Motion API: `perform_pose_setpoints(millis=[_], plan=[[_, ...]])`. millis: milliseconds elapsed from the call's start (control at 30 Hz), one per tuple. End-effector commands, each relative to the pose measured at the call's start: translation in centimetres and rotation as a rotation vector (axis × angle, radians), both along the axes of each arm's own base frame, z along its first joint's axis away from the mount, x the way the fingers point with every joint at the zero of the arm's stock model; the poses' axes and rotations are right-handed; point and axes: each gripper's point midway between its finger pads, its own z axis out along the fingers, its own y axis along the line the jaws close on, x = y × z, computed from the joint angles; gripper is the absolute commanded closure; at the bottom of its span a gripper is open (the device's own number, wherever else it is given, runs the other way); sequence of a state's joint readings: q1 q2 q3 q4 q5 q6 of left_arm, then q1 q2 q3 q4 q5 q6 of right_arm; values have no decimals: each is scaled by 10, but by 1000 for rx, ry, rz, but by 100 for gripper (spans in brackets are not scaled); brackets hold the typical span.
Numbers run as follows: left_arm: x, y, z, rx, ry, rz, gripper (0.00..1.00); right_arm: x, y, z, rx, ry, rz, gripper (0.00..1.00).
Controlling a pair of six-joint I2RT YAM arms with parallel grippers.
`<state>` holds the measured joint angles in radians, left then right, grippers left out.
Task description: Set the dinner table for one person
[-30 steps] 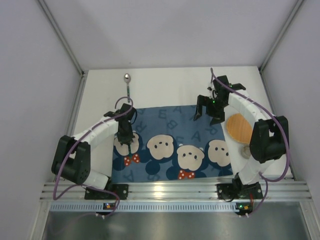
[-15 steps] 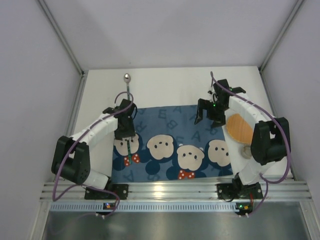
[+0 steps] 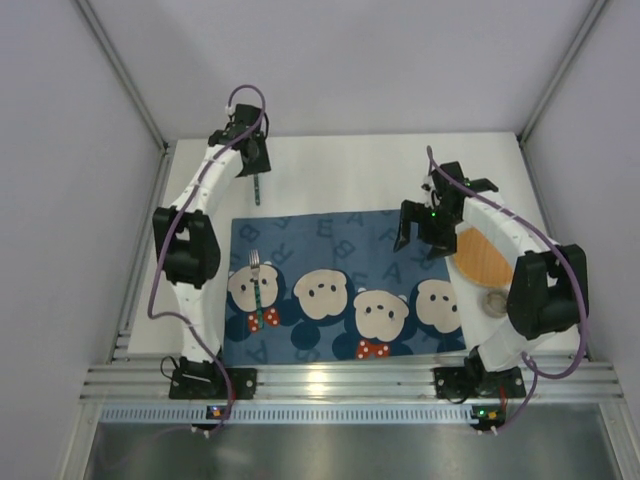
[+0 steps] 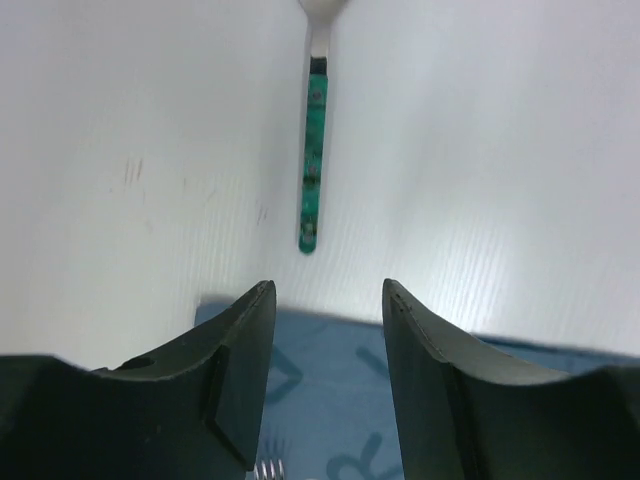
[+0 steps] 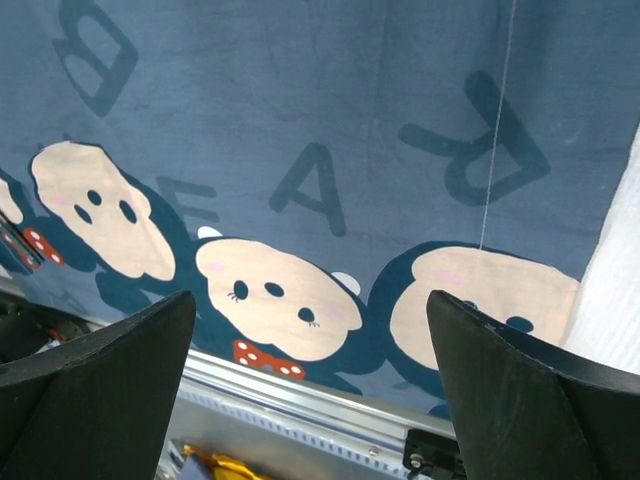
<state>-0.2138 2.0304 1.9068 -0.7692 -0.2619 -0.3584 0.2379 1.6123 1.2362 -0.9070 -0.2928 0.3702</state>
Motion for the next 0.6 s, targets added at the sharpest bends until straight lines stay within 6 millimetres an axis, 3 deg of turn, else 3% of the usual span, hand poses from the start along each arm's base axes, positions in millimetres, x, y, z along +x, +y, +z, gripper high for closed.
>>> perform_pose_setpoints(millis=[0, 167, 233, 267, 433, 567], plan=[[46, 16, -6, 13, -35, -1, 48, 13, -11, 24, -19, -84, -41, 0], [89, 22, -50, -66, -30, 8, 48, 15, -20, 24, -41, -63, -60, 0], [98, 22, -63, -70, -21, 8, 47, 16, -21, 23, -49, -49, -61, 0], [103, 20, -79, -82, -7, 5, 47, 16, -21, 23, -51, -47, -60, 0], [107, 15, -117, -103, 41, 0, 50, 21, -20, 18, -57, -6, -57, 0], [97, 16, -139, -90, 95, -9, 61, 28, -16, 16, -43, 10, -55, 0]])
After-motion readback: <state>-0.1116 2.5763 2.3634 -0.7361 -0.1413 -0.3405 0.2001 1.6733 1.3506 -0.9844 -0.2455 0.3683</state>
